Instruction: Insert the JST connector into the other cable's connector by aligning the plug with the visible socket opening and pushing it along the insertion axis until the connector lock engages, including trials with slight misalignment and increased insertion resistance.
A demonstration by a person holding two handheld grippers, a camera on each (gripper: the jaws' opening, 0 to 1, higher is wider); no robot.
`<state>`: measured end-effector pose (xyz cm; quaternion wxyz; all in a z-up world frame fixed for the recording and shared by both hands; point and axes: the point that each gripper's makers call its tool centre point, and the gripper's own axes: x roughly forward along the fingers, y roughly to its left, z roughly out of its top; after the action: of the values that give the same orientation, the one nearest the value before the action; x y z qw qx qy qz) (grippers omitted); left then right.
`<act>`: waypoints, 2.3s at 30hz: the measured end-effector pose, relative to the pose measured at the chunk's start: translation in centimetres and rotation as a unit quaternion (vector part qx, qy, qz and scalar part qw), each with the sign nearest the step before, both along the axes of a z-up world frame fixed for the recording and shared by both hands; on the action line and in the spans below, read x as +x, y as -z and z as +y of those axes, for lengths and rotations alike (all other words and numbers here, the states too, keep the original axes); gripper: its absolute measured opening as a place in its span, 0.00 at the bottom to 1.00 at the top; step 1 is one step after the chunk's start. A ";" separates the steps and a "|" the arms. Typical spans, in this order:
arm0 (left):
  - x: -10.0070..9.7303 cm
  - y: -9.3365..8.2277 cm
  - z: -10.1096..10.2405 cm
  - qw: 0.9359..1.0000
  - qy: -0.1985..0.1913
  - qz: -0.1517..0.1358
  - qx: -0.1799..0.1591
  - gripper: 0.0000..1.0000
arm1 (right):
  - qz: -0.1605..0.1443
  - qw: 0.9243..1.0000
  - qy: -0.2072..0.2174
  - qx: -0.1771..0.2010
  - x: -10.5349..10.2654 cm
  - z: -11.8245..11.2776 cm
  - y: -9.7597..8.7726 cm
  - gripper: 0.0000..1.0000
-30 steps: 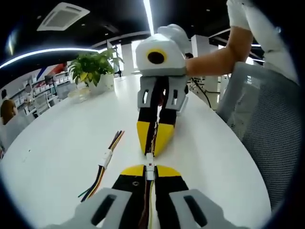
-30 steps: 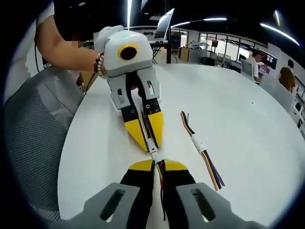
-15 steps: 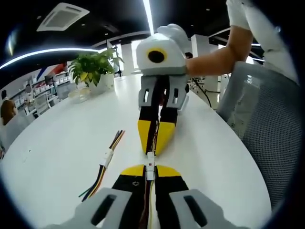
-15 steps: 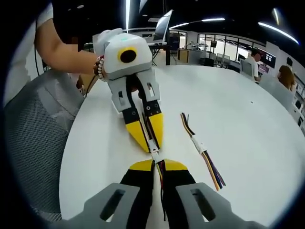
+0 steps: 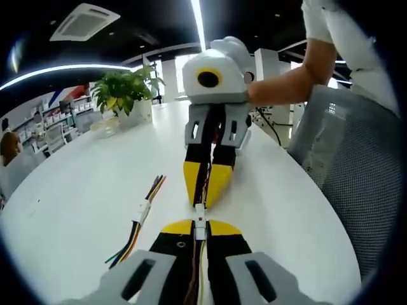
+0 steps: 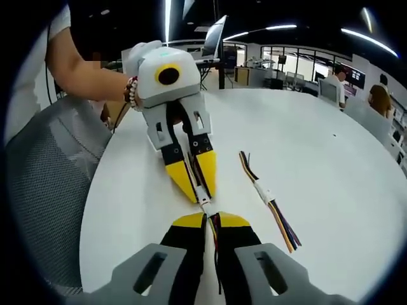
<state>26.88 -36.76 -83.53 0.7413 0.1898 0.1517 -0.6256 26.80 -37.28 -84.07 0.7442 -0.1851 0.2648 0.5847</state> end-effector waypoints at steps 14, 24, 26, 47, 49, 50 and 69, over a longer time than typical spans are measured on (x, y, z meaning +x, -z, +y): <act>-0.3 0.0 -0.4 1.000 0.009 0.010 -0.008 0.00 | 0.004 1.000 -0.007 0.011 -0.5 0.5 0.1 0.02; -0.2 -0.3 -0.5 1.000 0.012 0.003 -0.009 0.00 | 0.004 1.000 0.000 0.018 -0.2 0.4 -0.2 0.02; -0.2 -0.3 -0.5 1.000 0.013 0.004 -0.010 0.00 | 0.006 1.000 0.002 0.022 -0.2 0.5 -0.3 0.02; 0.6 -0.3 -1.1 1.000 -0.008 0.018 -0.020 0.00 | 0.005 0.999 0.010 0.040 -0.1 0.5 -0.8 0.02; 0.7 0.0 -0.9 1.000 -0.016 0.020 -0.012 0.05 | 0.006 0.999 0.015 0.047 0.0 0.4 -1.1 0.02; 0.8 0.1 -0.8 1.000 -0.019 0.020 -0.010 0.08 | 0.005 0.999 0.017 0.049 0.1 0.3 -1.2 0.02; 1.6 -0.8 0.3 0.999 -0.040 0.019 -0.031 0.00 | 0.002 0.998 0.032 0.058 1.1 -0.1 -1.3 0.02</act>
<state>28.48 -36.47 -82.74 0.7682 0.1489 0.1541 -0.6033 27.90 -37.37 -82.76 0.7717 -0.1316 0.2378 0.5750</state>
